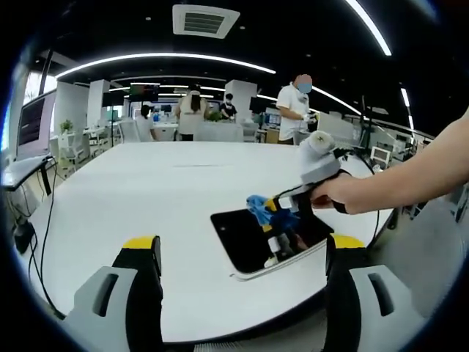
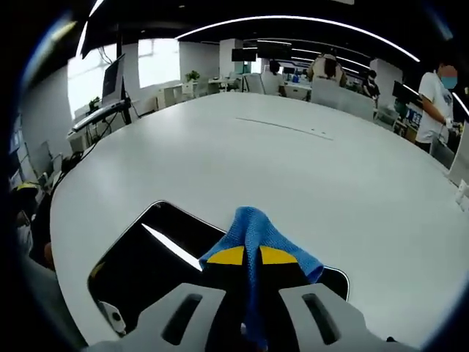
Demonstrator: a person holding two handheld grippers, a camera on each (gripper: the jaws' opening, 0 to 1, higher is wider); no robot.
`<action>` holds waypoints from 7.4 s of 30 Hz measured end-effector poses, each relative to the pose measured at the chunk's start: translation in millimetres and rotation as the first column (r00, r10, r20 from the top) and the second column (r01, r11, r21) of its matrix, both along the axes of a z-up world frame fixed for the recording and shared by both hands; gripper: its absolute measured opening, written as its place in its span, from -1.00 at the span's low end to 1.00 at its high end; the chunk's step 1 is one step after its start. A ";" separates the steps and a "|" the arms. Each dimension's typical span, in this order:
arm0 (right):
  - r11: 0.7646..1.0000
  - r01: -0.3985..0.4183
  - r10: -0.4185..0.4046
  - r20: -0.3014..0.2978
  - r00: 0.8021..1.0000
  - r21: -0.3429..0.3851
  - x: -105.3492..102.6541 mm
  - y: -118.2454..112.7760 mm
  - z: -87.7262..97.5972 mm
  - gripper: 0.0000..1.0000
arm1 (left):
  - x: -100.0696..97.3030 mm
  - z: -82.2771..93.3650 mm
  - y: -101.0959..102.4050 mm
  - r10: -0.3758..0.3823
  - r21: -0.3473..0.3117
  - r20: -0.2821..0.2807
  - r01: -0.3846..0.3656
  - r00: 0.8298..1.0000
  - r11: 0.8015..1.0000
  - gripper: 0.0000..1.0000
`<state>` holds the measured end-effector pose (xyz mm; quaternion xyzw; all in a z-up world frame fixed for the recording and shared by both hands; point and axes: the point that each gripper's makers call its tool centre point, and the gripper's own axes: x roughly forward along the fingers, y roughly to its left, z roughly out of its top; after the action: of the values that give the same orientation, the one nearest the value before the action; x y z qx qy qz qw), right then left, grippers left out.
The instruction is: Wipe the mirror surface with the cleaning cloth until all visible marks leave the cleaned area.
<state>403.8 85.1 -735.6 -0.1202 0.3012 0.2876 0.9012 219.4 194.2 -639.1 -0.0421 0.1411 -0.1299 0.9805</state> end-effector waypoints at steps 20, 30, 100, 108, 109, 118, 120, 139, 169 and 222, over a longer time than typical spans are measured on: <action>0.993 -0.114 0.114 -0.008 0.993 0.011 -10.9 72.9 -0.4 -1.00 | -1.1 1.3 -0.4 0.004 -0.008 0.004 -0.004 1.000 1.000 0.82; 0.987 -0.161 0.160 0.002 0.987 0.007 -11.5 96.2 -1.2 -1.00 | -0.3 -0.1 0.1 0.007 -0.016 0.003 -0.007 1.000 1.000 0.82; 0.908 -0.395 0.394 -0.037 0.918 -0.141 -78.5 103.4 -3.0 -1.00 | -2.6 -2.5 -3.5 -0.009 -0.016 -0.018 0.008 1.000 1.000 0.79; 0.868 -0.442 0.454 0.000 0.891 -0.226 -82.3 99.8 -1.3 -1.00 | -2.9 -3.2 -3.8 -0.011 -0.017 -0.023 0.011 1.000 1.000 0.79; 0.871 -0.439 0.449 -0.004 0.893 -0.219 -80.4 98.7 -1.0 -1.00 | -2.7 -3.2 -3.8 -0.011 -0.016 -0.022 0.011 1.000 1.000 0.79; 0.869 -0.432 0.446 0.003 0.895 -0.242 -80.4 80.4 -1.1 -1.00 | -2.3 -3.4 -3.6 -0.011 -0.017 -0.022 0.011 1.000 1.000 0.78; 0.877 -0.420 0.432 0.000 0.902 -0.232 -80.4 74.4 -0.3 -1.00 | -2.3 -3.4 -3.8 -0.012 -0.017 -0.023 0.011 1.000 1.000 0.78; 0.897 -0.372 0.384 0.004 0.923 -0.239 -74.0 33.8 1.5 -1.00 | -3.1 -4.9 -3.9 -0.017 -0.014 -0.034 0.016 0.999 1.000 0.78; 0.925 -0.280 0.293 0.013 0.956 -0.258 -52.4 -38.9 0.5 -1.00 | -2.7 -0.9 -3.3 -0.013 -0.023 -0.010 0.012 1.000 1.000 0.77; 0.986 -0.109 0.103 -0.057 0.993 -0.127 -52.3 -105.4 0.5 -1.00 | -2.6 2.7 -4.3 -0.012 -0.032 0.006 0.012 1.000 0.999 0.75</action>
<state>351.6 -20.4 -735.1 -0.1871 0.3349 0.3179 0.8671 216.9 190.0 -636.3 -0.0564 0.1364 -0.1380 0.9794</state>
